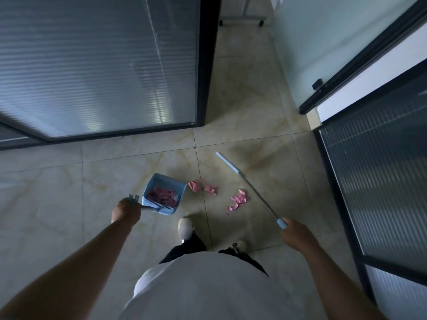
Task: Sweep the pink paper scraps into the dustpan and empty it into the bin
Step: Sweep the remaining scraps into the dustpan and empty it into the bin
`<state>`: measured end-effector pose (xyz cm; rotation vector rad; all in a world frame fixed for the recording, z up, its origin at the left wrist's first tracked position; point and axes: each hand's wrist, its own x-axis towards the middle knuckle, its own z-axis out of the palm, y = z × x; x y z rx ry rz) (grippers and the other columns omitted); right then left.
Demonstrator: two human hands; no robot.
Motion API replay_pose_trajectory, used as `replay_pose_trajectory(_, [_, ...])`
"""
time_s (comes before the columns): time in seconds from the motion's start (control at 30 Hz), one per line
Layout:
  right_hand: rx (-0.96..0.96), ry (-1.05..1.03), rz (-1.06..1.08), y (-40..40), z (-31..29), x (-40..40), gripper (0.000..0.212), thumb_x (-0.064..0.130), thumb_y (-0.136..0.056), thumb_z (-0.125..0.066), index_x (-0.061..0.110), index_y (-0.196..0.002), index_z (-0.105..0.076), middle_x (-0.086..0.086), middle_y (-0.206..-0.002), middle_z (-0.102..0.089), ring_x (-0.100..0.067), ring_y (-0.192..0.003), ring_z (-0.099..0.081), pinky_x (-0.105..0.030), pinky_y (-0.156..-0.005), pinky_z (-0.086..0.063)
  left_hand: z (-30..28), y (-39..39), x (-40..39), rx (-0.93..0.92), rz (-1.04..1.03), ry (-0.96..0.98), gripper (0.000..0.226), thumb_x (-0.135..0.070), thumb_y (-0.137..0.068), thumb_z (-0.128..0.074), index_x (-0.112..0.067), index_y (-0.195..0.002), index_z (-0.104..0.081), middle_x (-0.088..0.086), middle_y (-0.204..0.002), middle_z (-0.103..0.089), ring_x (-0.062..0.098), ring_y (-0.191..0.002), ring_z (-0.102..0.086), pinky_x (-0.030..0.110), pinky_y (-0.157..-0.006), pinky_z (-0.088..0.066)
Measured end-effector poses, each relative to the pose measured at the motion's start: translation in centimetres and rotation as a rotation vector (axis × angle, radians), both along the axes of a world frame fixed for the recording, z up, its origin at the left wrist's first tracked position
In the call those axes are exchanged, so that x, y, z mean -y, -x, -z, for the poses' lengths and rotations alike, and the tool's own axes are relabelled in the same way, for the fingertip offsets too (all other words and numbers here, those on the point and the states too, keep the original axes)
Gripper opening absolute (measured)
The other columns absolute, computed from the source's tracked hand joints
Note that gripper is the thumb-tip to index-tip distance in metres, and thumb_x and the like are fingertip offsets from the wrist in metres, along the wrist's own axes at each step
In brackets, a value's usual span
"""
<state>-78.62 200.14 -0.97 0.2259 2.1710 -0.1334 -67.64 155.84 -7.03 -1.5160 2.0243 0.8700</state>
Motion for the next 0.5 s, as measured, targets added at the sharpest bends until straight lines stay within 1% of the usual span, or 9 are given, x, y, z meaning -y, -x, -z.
replay_pose_trajectory(0.07, [-0.011,-0.014,0.067,-0.7,0.6,-0.5,0.051,0.034,-0.099,-0.034,0.015,-0.146,-0.037,-0.011,-0.144,-0.047,-0.029,-0.129,-0.047,-0.037,-0.105,-0.039,-0.2,-0.6,0.2,-0.004,0.013,0.006,0.009,-0.006,-0.08,-0.061,-0.007,-0.089,-0.062,0.014,-0.078,-0.064,0.033,-0.074,-0.064,0.031,-0.059,-0.045])
replay_pose_trajectory(0.13, [-0.019,-0.04,0.111,-1.2,1.0,-0.8,0.049,0.031,-0.099,-0.035,0.01,-0.143,-0.039,-0.015,-0.141,-0.048,-0.032,-0.127,-0.047,-0.037,-0.104,-0.038,-0.3,-1.2,0.5,-0.016,0.031,0.016,0.01,-0.009,-0.08,-0.062,-0.007,-0.09,-0.061,0.017,-0.082,-0.067,0.035,-0.078,-0.066,0.034,-0.063,-0.05])
replay_pose_trajectory(0.17, [-0.014,-0.06,0.132,-1.4,1.0,-0.9,0.048,0.029,-0.098,-0.037,0.007,-0.141,-0.04,-0.017,-0.141,-0.048,-0.033,-0.128,-0.047,-0.037,-0.103,-0.038,-0.5,-1.5,0.4,-0.013,0.058,0.026,0.011,-0.009,-0.082,-0.062,-0.006,-0.092,-0.062,0.019,-0.087,-0.067,0.036,-0.082,-0.066,0.036,-0.067,-0.052])
replay_pose_trajectory(0.23, [-0.018,-0.099,0.14,-1.8,1.1,-1.1,0.047,0.025,-0.096,-0.04,0.002,-0.137,-0.043,-0.021,-0.14,-0.048,-0.034,-0.128,-0.048,-0.035,-0.103,-0.038,-0.6,-2.5,0.3,0.014,0.119,0.06,0.02,-0.011,-0.086,-0.062,-0.002,-0.103,-0.062,0.023,-0.103,-0.066,0.038,-0.094,-0.064,0.038,-0.077,-0.051])
replay_pose_trajectory(0.3, [0.044,-0.129,0.102,-2.5,1.4,-1.4,0.047,0.024,-0.094,-0.039,0.0,-0.134,-0.047,-0.022,-0.14,-0.048,-0.034,-0.127,-0.049,-0.035,-0.102,-0.04,-0.9,-3.8,0.0,0.024,0.178,0.1,0.025,-0.012,-0.089,-0.061,0.001,-0.111,-0.061,0.024,-0.112,-0.064,0.039,-0.103,-0.062,0.038,-0.081,-0.048])
replay_pose_trajectory(0.37, [0.111,-0.132,0.029,-3.6,1.8,-1.5,0.046,0.024,-0.092,-0.037,0.002,-0.128,-0.055,-0.021,-0.134,-0.053,-0.034,-0.118,-0.056,-0.035,-0.097,-0.044,-1.2,-5.1,0.0,0.015,0.229,0.115,0.025,-0.011,-0.09,-0.059,0.001,-0.111,-0.061,0.025,-0.112,-0.064,0.04,-0.102,-0.062,0.038,-0.081,-0.048])
replay_pose_trajectory(0.43, [0.188,-0.1,-0.019,-4.9,1.7,-1.0,0.036,0.02,-0.092,-0.039,0.003,-0.114,-0.064,-0.021,-0.117,-0.063,-0.031,-0.098,-0.064,-0.033,-0.084,-0.05,-1.2,-6.3,0.1,-0.007,0.305,0.13,0.024,-0.01,-0.089,-0.059,0.0,-0.11,-0.061,0.026,-0.111,-0.064,0.041,-0.101,-0.061,0.039,-0.08,-0.048])
replay_pose_trajectory(0.47, [0.217,-0.095,-0.038,-5.3,1.4,-0.4,0.03,0.017,-0.093,-0.041,0.003,-0.103,-0.065,-0.02,-0.102,-0.066,-0.03,-0.089,-0.066,-0.032,-0.076,-0.051,-1.3,-6.7,0.3,-0.019,0.35,0.14,0.025,-0.009,-0.088,-0.06,-0.001,-0.111,-0.061,0.026,-0.111,-0.064,0.042,-0.1,-0.06,0.039,-0.079,-0.048])
replay_pose_trajectory(0.5, [0.245,-0.1,-0.076,-5.6,1.1,0.2,0.025,0.014,-0.093,-0.041,0.002,-0.093,-0.063,-0.017,-0.087,-0.065,-0.029,-0.081,-0.066,-0.031,-0.068,-0.049,-1.4,-7.0,0.4,-0.023,0.388,0.148,0.026,-0.008,-0.088,-0.06,-0.002,-0.113,-0.061,0.026,-0.111,-0.065,0.043,-0.101,-0.06,0.038,-0.078,-0.047])
